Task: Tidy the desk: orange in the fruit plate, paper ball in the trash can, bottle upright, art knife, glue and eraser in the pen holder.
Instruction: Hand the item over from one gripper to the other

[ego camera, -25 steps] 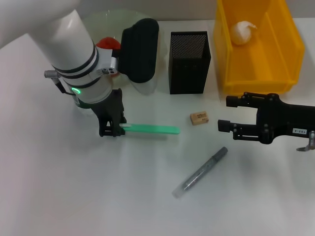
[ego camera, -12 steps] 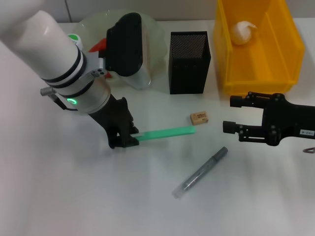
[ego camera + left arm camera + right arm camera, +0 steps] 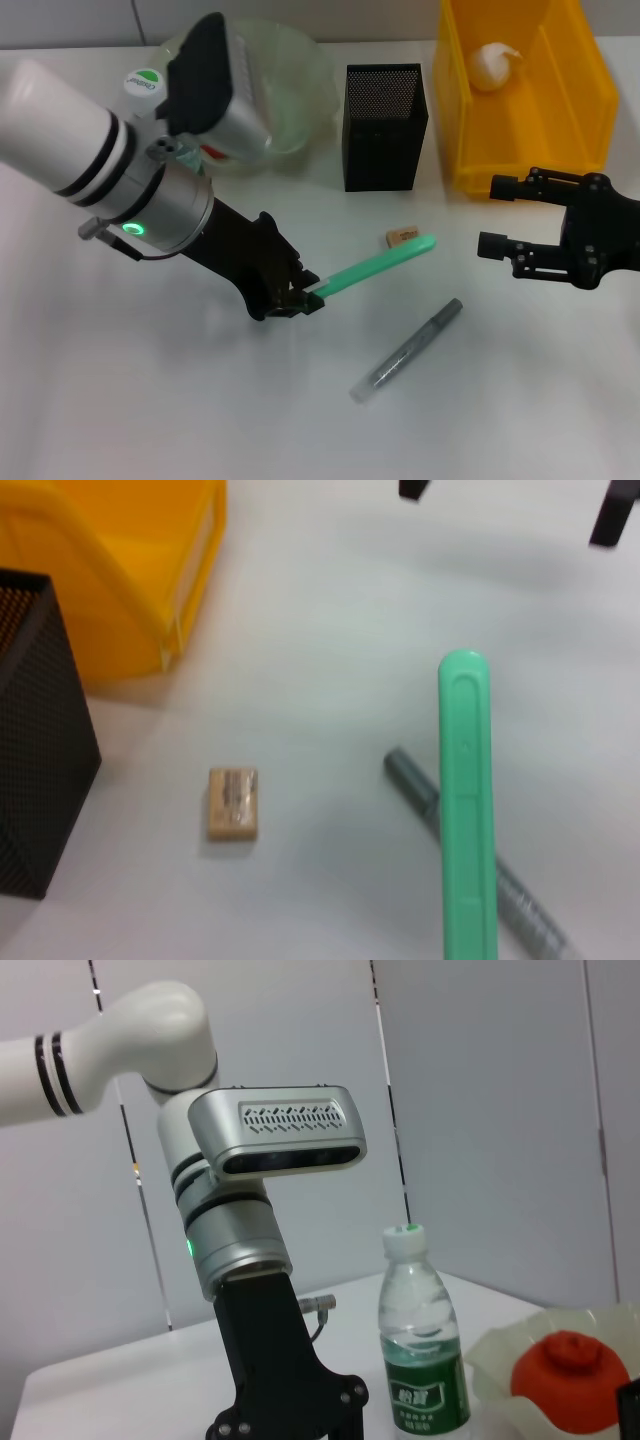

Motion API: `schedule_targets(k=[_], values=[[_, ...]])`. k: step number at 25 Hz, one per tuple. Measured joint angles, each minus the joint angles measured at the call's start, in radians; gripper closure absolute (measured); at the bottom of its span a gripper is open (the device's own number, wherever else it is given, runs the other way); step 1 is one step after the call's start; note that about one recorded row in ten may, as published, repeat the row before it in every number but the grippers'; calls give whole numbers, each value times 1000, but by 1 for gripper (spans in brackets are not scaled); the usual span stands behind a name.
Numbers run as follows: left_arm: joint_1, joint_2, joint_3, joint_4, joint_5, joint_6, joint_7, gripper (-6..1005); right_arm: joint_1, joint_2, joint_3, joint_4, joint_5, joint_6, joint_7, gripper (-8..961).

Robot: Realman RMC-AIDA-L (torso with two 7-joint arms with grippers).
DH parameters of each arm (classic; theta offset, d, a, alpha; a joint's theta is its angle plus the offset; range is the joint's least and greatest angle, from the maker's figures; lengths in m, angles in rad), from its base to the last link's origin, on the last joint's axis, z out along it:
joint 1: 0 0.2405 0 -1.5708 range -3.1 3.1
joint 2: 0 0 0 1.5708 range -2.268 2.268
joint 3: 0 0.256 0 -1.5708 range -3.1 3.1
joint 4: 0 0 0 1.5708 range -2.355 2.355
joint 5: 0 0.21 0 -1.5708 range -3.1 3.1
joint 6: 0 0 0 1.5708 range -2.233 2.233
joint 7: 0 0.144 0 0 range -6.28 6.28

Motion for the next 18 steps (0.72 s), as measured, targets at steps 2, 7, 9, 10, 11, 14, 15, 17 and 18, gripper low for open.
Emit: schedule_targets(k=[2, 7, 9, 10, 11, 14, 15, 17, 18], values=[[18, 0, -23, -6, -38, 4, 7, 798, 0, 0, 5, 0, 0, -8, -5, 222], [51, 1, -73, -18, -93, 19, 9, 798, 1, -3, 19, 0, 0, -30, -20, 222], [65, 2, -93, -42, -141, 30, 14, 798, 2, -4, 19, 0, 0, -32, -24, 222], [68, 2, -99, -54, -160, 33, 19, 798, 1, -4, 19, 0, 0, -34, -34, 222], [70, 3, -108, -69, -180, 37, 26, 798, 1, -4, 19, 0, 0, -34, -34, 222], [71, 3, -132, -123, -238, 45, 48, 798, 0, -4, 19, 2, 0, -34, -43, 223], [70, 3, -139, -157, -272, 46, 61, 798, 0, -4, 19, 3, 0, -34, -49, 223], [69, 3, -145, -184, -295, 46, 76, 798, 0, -4, 19, 3, 0, -35, -53, 223], [69, 2, -149, -193, -303, 46, 83, 798, 0, -4, 19, 4, 0, -35, -56, 223]])
